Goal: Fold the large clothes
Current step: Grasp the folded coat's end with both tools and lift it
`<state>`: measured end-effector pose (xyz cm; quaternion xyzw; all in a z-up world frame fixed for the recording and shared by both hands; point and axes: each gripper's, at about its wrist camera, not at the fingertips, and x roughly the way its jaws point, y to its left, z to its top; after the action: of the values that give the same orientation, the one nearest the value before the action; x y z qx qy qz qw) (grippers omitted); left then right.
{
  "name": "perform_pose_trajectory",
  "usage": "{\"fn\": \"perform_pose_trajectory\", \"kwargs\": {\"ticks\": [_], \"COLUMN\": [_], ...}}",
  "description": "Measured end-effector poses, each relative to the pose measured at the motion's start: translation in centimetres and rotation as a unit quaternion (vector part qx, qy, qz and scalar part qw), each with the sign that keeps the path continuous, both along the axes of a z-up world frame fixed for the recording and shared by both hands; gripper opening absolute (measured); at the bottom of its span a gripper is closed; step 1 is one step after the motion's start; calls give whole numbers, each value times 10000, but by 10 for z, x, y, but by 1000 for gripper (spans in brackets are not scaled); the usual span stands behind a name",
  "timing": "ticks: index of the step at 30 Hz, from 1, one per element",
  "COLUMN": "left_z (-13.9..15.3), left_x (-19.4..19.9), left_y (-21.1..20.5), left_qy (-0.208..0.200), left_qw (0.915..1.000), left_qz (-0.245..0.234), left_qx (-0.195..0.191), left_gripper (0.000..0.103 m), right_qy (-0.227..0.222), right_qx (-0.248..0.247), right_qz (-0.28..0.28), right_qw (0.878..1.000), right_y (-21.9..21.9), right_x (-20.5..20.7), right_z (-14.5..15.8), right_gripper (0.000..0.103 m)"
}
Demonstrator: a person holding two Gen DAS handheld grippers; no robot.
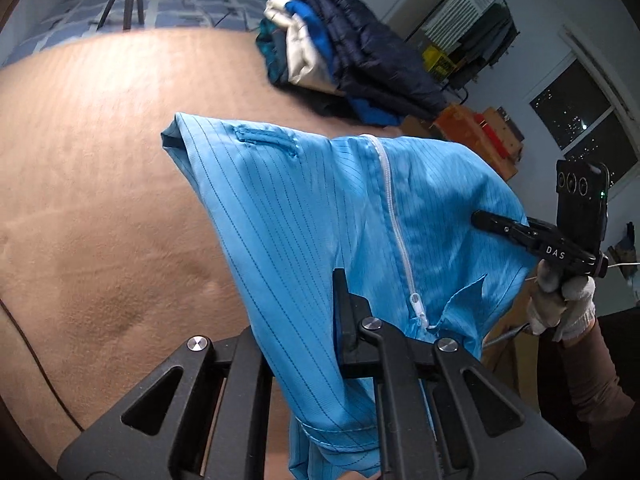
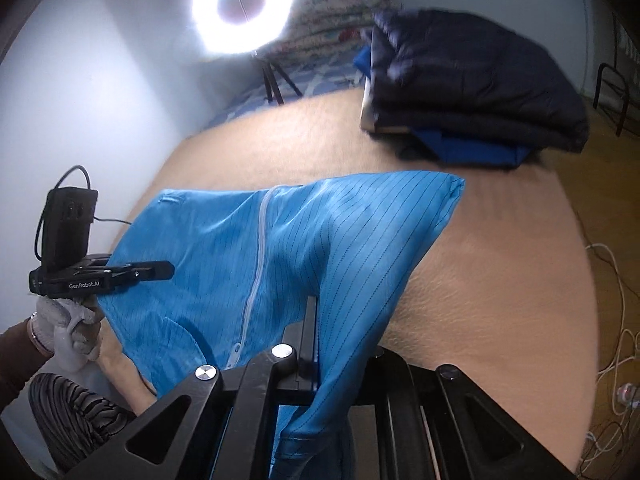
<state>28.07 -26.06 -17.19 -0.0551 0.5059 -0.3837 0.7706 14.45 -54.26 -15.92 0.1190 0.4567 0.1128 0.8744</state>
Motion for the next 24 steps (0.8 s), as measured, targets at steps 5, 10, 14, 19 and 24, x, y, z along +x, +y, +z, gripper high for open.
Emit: {"fn": "perform_pose_trajectory", "kwargs": {"ticks": [5,10,14,19,24], "left_z": [33,57,74,87,99], "left_x": [-4,5,12,27,44], "left_y": [-19,-40,-57,-82,-114], "left_qy": [-277,-438,-590,-790,-1133], "left_qw": [9995,9985,9974,9961,9929], "left_qz": [-112,-127,-217,-254,-339], "left_qx": [-119,-295,-342,-303,-129], "left_gripper": [6,6,6,6,6], "right_qy": [-295,-514,-662,-816,-892], "right_qx": [-172,-318,-396,-542,-603], "right_qz": [-72,-251,-400,-515,-680], "right_qw": [9994,9979,9962,9939,9919], "right_y": [-14,-32,-47,-64,-83], "right_x": [-17,-22,-22,-18,-1], "right_z": [35,62,80,100,110], "right_gripper": [4,4,4,4,4]}}
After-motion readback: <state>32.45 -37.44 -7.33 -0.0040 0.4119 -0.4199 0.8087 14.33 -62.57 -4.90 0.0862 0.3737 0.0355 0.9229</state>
